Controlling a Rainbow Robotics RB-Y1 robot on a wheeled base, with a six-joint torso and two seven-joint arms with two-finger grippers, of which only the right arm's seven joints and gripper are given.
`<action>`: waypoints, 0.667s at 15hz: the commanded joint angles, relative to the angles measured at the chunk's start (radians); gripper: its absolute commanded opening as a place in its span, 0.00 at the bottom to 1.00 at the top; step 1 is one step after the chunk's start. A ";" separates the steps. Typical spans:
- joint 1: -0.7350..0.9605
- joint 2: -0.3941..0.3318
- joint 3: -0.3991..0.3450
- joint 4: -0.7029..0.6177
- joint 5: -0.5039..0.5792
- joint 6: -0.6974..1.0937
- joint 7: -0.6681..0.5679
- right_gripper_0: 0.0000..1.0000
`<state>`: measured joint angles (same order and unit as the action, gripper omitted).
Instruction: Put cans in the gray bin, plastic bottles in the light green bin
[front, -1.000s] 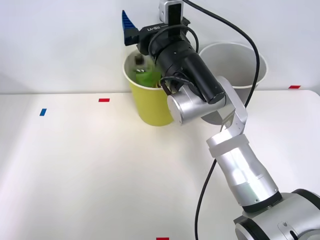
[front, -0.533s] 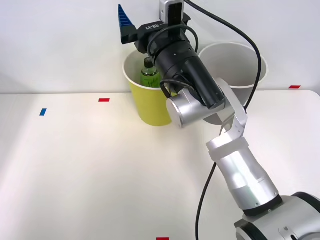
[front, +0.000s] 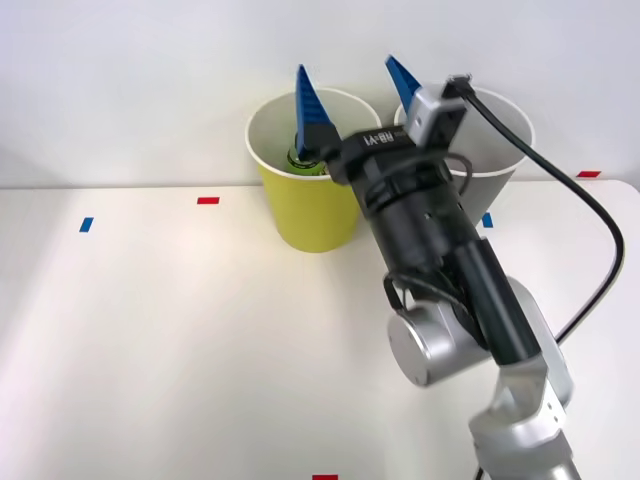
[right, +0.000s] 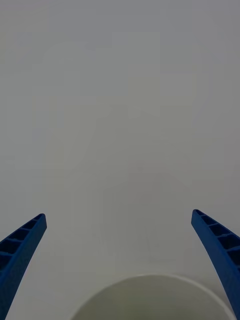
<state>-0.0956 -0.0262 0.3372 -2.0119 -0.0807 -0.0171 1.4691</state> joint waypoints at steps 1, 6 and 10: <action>0.224 -0.106 0.019 -0.160 -0.013 -0.041 -0.013 1.00; 0.507 -0.207 0.017 -0.215 -0.033 -0.182 -0.026 1.00; 0.680 -0.241 -0.003 -0.215 -0.039 -0.212 -0.024 1.00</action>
<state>0.5481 -0.2564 0.3450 -2.2277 -0.1169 -0.2242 1.4454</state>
